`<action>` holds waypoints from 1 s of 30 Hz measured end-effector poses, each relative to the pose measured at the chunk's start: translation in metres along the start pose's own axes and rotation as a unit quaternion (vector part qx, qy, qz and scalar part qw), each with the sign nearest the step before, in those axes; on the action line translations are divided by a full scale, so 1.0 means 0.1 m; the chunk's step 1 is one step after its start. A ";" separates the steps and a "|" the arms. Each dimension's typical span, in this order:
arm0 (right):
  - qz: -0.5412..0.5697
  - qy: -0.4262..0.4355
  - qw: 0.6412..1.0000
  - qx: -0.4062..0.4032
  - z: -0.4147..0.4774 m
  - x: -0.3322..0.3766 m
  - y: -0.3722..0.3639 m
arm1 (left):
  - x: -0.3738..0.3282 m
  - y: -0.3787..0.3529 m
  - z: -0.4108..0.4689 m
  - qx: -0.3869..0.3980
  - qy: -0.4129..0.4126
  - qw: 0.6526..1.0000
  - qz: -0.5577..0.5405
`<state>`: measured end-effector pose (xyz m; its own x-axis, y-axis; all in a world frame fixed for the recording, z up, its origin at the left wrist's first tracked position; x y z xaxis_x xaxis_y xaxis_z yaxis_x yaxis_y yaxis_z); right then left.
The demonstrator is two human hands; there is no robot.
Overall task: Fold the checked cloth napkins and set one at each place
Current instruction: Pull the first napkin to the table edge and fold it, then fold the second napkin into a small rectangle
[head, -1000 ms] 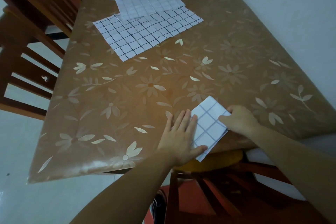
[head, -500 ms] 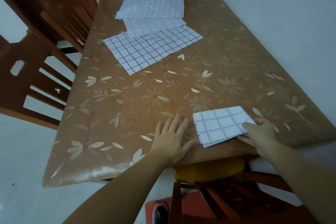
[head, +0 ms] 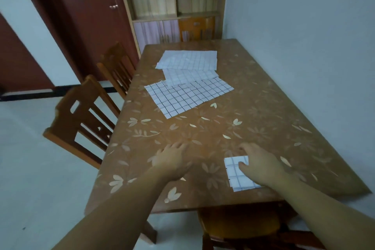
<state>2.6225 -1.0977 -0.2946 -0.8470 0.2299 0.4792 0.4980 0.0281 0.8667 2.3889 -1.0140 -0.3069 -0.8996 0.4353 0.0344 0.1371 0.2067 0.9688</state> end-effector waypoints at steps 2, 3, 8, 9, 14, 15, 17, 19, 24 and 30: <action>-0.023 0.031 0.999 0.001 0.00 0.32 0.04 | 0.30 0.19 -0.09 -0.007 0.030 1.000 0.004; -0.028 0.045 0.999 -0.004 0.01 0.46 0.05 | 0.45 0.28 -0.15 -0.014 0.042 0.999 0.003; -0.064 0.057 0.996 -0.023 0.06 1.13 -0.07 | 1.22 0.48 -0.44 -0.042 0.074 0.996 -0.004; -0.066 0.058 0.996 -0.026 0.06 1.26 -0.14 | 1.37 0.48 -0.51 -0.043 0.074 0.996 0.002; -0.065 0.049 0.996 -0.033 0.00 2.07 -0.56 | 2.21 0.41 -0.90 -0.018 0.024 0.999 0.017; -0.064 0.044 0.996 -0.044 -0.02 2.26 -0.64 | 2.40 0.42 -0.98 -0.016 0.016 1.000 0.018; -0.053 0.026 0.996 -0.063 -0.05 2.63 -0.81 | 2.78 0.49 -1.12 -0.019 0.008 1.000 0.019; -0.038 0.011 0.996 -0.075 -0.06 2.98 -0.95 | 3.13 0.60 -1.25 -0.030 0.004 0.999 0.030; 0.003 -0.024 0.996 -0.090 -0.04 3.63 -1.18 | 3.87 0.80 -1.43 -0.058 -0.011 0.998 0.037; 0.037 -0.062 0.990 -0.125 0.25 4.01 -1.15 | 4.24 0.89 -1.02 -0.068 -0.061 0.995 0.038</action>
<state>2.2303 -0.9839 -0.2052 -0.7735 0.3405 0.5346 0.4825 -0.2306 0.8450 1.9771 -0.8998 -0.1813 -0.8306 0.5500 0.0866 0.1376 0.0522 0.9891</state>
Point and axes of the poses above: each hand's wrist, its own z-axis towards the middle knuckle, its own y-axis out of the back of the hand, x = y × z, the point moved 3 cm from there along z, towards the middle knuckle, and after that the axes turned 12 degrees about z, right-handed, at the moved point
